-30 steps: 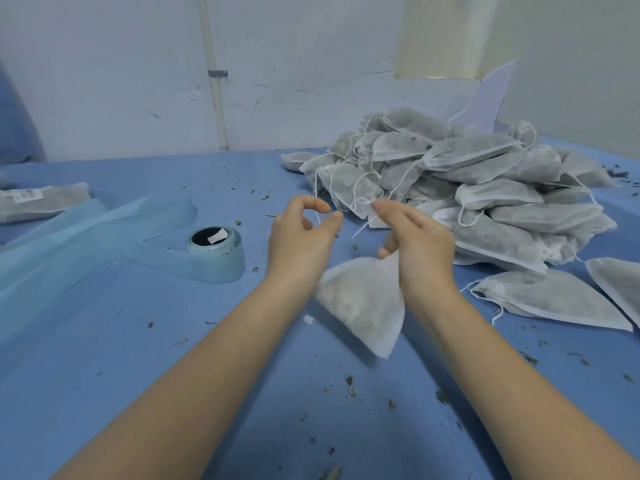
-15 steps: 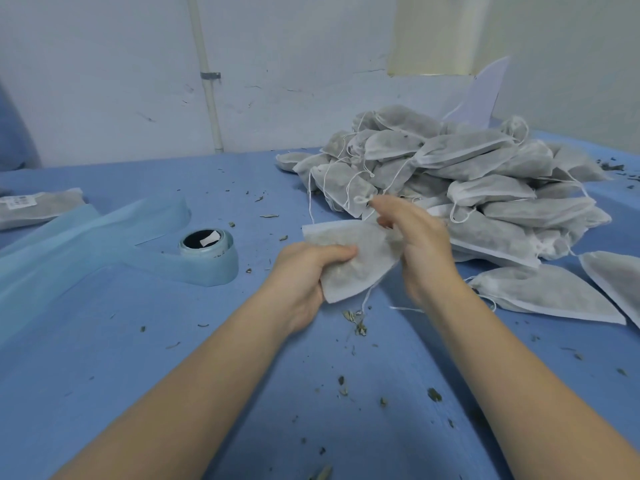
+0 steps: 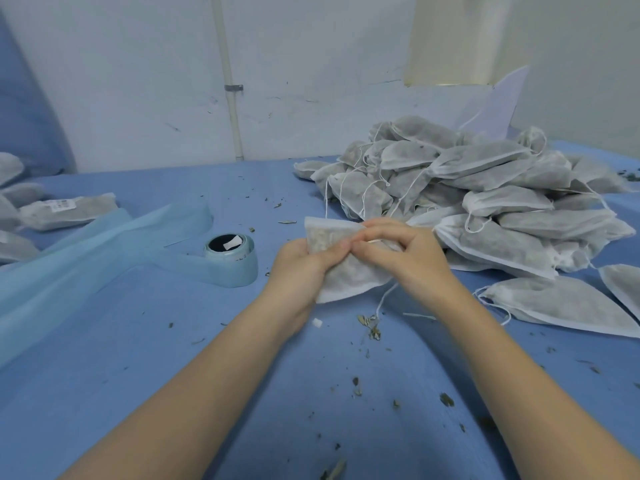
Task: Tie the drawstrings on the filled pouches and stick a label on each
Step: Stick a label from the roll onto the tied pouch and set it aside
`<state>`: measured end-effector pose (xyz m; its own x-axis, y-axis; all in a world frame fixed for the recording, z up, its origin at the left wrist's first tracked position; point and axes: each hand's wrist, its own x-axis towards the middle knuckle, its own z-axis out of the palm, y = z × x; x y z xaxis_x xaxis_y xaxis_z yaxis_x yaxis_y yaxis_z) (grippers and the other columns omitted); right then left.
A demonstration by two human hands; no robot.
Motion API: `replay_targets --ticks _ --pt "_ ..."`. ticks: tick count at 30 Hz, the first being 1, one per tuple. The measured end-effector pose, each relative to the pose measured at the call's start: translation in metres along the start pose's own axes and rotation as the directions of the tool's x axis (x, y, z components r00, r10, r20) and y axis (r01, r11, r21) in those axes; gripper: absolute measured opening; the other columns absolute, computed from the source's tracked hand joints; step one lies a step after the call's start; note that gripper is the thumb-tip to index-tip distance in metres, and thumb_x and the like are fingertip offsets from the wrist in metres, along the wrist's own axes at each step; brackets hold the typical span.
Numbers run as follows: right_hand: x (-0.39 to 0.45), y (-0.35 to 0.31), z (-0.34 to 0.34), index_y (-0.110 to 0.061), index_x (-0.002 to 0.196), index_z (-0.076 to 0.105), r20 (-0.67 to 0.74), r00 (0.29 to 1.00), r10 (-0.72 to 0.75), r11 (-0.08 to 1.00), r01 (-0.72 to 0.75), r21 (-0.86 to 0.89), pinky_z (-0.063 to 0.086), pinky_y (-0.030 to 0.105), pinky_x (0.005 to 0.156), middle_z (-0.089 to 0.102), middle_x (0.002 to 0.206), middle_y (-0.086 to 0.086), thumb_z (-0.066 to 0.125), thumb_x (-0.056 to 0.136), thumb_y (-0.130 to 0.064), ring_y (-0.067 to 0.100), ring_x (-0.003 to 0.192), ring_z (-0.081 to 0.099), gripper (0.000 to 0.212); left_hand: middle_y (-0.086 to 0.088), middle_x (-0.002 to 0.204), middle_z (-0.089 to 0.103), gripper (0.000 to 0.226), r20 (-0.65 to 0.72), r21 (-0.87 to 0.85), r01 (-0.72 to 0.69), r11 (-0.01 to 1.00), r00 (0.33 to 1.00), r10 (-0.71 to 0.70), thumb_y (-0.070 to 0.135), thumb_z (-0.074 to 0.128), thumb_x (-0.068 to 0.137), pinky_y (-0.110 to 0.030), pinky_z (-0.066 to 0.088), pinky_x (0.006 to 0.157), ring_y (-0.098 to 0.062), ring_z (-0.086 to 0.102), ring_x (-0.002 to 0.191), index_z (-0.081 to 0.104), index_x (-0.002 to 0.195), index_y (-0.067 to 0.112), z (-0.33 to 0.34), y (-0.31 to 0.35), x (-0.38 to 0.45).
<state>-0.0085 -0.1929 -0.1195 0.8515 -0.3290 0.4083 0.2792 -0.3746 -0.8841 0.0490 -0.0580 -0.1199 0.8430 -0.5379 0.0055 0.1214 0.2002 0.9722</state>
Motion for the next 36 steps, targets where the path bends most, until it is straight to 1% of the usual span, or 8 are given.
replay_targets --ticks 7,11,14,18,22,26,32,36 --pt "0.004 -0.010 0.035 -0.028 0.099 0.064 0.024 0.994 0.105 0.980 -0.108 0.167 0.045 0.013 0.075 0.070 0.085 -0.021 0.069 0.086 -0.022 -0.005 0.083 0.062 0.015 -0.005 0.088 0.073 0.010 -0.209 0.316 -0.143 0.938 0.954 0.216 0.011 0.060 0.090 -0.030 0.052 0.079 -0.019 0.069 0.084 0.070 0.089 0.012 -0.032 0.014 -0.016" --pt "0.016 -0.016 0.061 -0.012 0.113 0.059 0.026 0.954 0.300 0.838 -0.276 0.470 0.054 0.022 0.064 0.067 0.095 0.005 0.051 0.098 -0.015 0.011 0.077 0.065 0.018 -0.004 0.090 0.072 0.011 -0.387 0.371 -0.154 0.916 0.871 0.303 0.015 0.061 0.088 -0.034 0.051 0.084 -0.020 0.067 0.088 0.069 0.082 0.018 -0.061 0.025 -0.017" --pt "0.020 -0.004 0.081 -0.003 0.127 0.056 0.075 0.950 0.304 0.929 -0.313 0.198 0.055 0.027 0.083 0.066 0.106 0.008 0.051 0.094 -0.002 0.016 0.084 0.064 0.034 -0.005 0.097 0.070 0.007 -0.557 0.267 -0.189 0.945 0.770 0.312 0.018 0.061 0.089 -0.035 0.051 0.089 -0.021 0.066 0.093 0.067 0.085 0.019 -0.083 0.029 -0.012" --pt "0.028 0.007 0.104 -0.018 0.142 0.044 0.221 0.936 0.275 0.942 -0.217 -0.255 0.045 0.026 0.095 0.058 0.127 -0.003 0.075 0.080 -0.018 0.011 0.104 0.058 0.069 0.001 0.096 0.068 0.008 -0.678 0.183 -0.244 0.952 0.671 0.302 0.021 0.059 0.091 -0.029 0.049 0.085 -0.017 0.064 0.095 0.065 0.094 0.017 -0.110 0.033 -0.004" --pt "0.042 0.012 0.121 -0.021 0.145 0.040 0.258 0.940 0.224 0.945 -0.145 -0.294 0.038 0.011 0.081 0.056 0.132 -0.005 0.083 0.073 -0.025 0.007 0.098 0.053 0.085 0.010 0.084 0.066 0.011 -0.713 0.138 -0.271 0.952 0.640 0.286 0.020 0.060 0.089 -0.024 0.046 0.078 -0.012 0.063 0.086 0.063 0.080 0.025 -0.122 0.036 0.002" --pt "0.050 0.014 0.133 -0.025 0.144 0.040 0.267 0.945 0.188 0.948 -0.104 -0.299 0.034 -0.004 0.065 0.054 0.120 -0.012 0.086 0.069 -0.028 0.007 0.095 0.052 0.087 0.004 0.089 0.068 0.005 -0.714 0.169 -0.250 0.953 0.635 0.294 0.021 0.060 0.089 -0.028 0.049 0.084 -0.016 0.065 0.090 0.064 0.086 0.020 -0.128 0.036 0.005" --pt "0.051 0.015 0.151 -0.027 0.122 0.056 0.288 0.945 0.156 0.962 -0.078 -0.263 0.040 0.003 0.061 0.065 0.101 -0.012 0.081 0.068 -0.016 0.004 0.087 0.056 0.060 -0.005 0.105 0.068 0.024 -0.698 0.256 -0.209 0.944 0.635 0.330 0.024 0.061 0.089 -0.037 0.048 0.094 -0.022 0.063 0.100 0.064 0.106 0.007 -0.127 0.030 0.007" --pt "0.051 0.017 0.158 -0.022 0.109 0.051 0.219 0.963 0.154 0.958 -0.091 -0.273 0.040 0.007 0.059 0.060 0.096 -0.010 0.084 0.063 -0.021 0.003 0.081 0.057 0.057 -0.006 0.105 0.067 0.028 -0.660 0.322 -0.190 0.927 0.657 0.364 0.027 0.061 0.089 -0.041 0.047 0.095 -0.024 0.061 0.102 0.062 0.108 0.006 -0.125 0.025 0.009"
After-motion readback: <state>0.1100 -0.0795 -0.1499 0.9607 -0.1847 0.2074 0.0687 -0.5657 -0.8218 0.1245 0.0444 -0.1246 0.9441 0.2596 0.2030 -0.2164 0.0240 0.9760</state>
